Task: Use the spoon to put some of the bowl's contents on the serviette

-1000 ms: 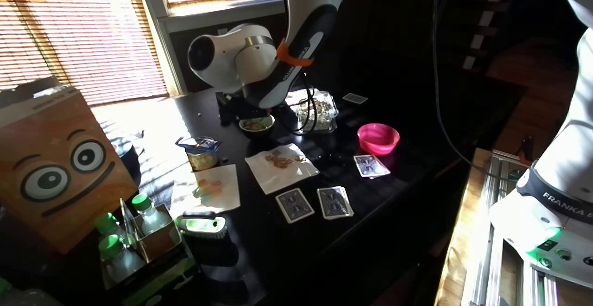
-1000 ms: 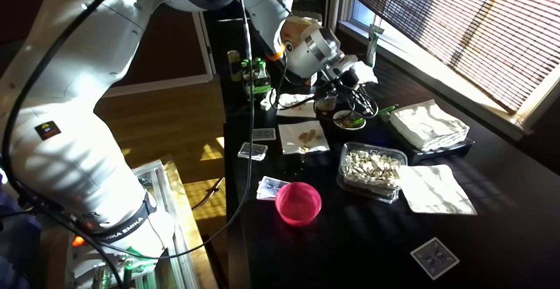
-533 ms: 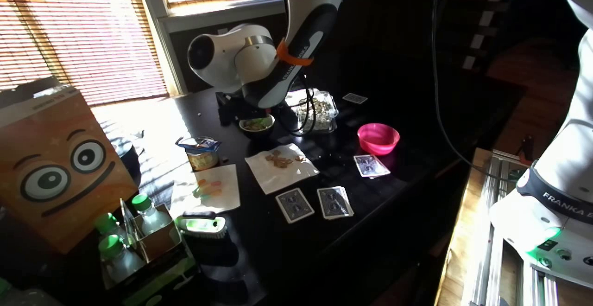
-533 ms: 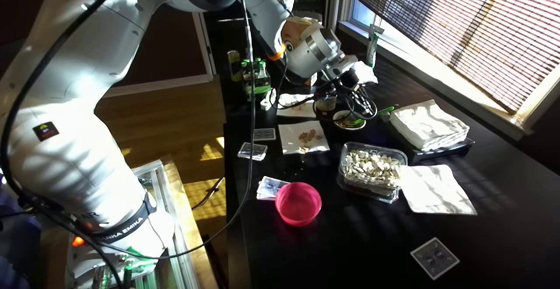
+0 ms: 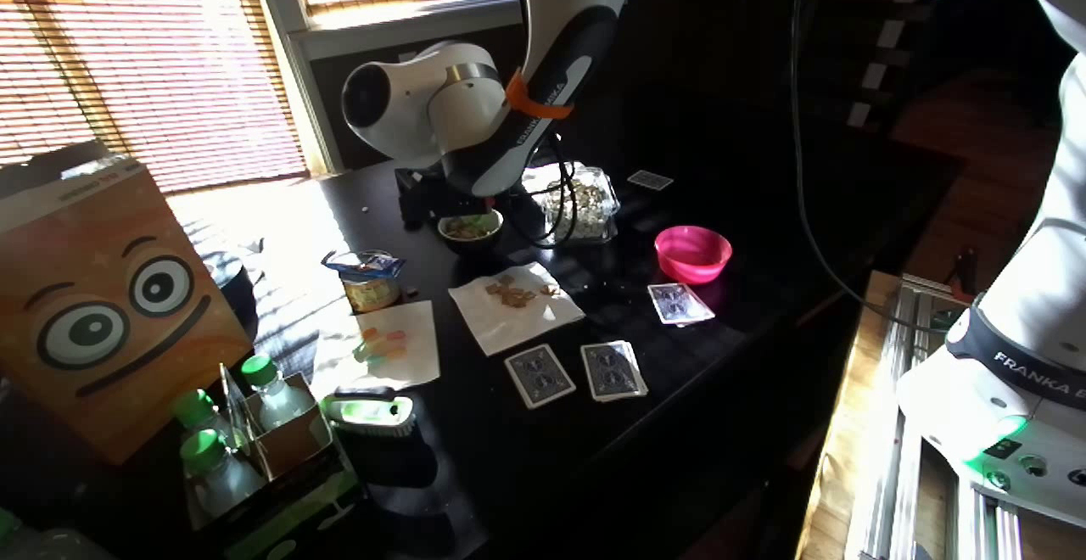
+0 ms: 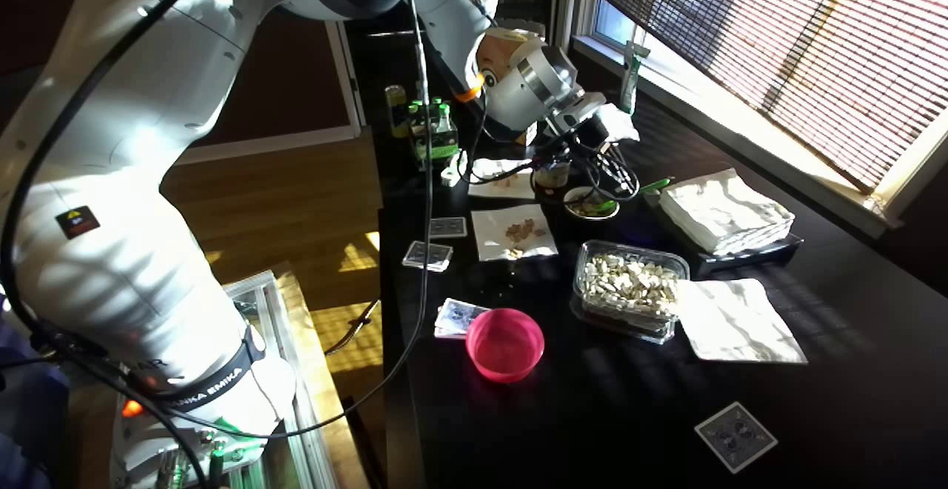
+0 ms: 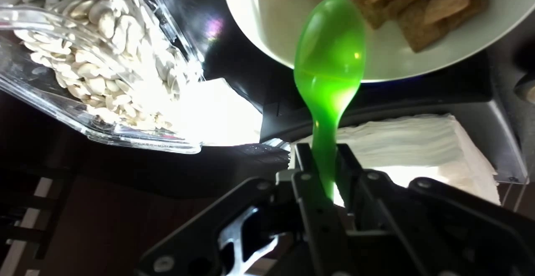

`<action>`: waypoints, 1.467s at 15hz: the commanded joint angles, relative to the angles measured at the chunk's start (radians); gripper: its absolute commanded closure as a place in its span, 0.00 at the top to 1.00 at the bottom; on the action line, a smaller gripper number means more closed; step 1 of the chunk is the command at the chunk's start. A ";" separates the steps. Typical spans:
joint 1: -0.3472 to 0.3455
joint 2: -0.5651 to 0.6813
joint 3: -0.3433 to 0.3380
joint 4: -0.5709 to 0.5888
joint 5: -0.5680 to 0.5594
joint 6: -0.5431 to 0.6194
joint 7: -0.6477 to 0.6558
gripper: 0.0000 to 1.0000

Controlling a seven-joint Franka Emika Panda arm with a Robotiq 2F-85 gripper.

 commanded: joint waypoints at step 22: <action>-0.076 0.032 0.093 0.023 0.012 -0.006 0.031 0.04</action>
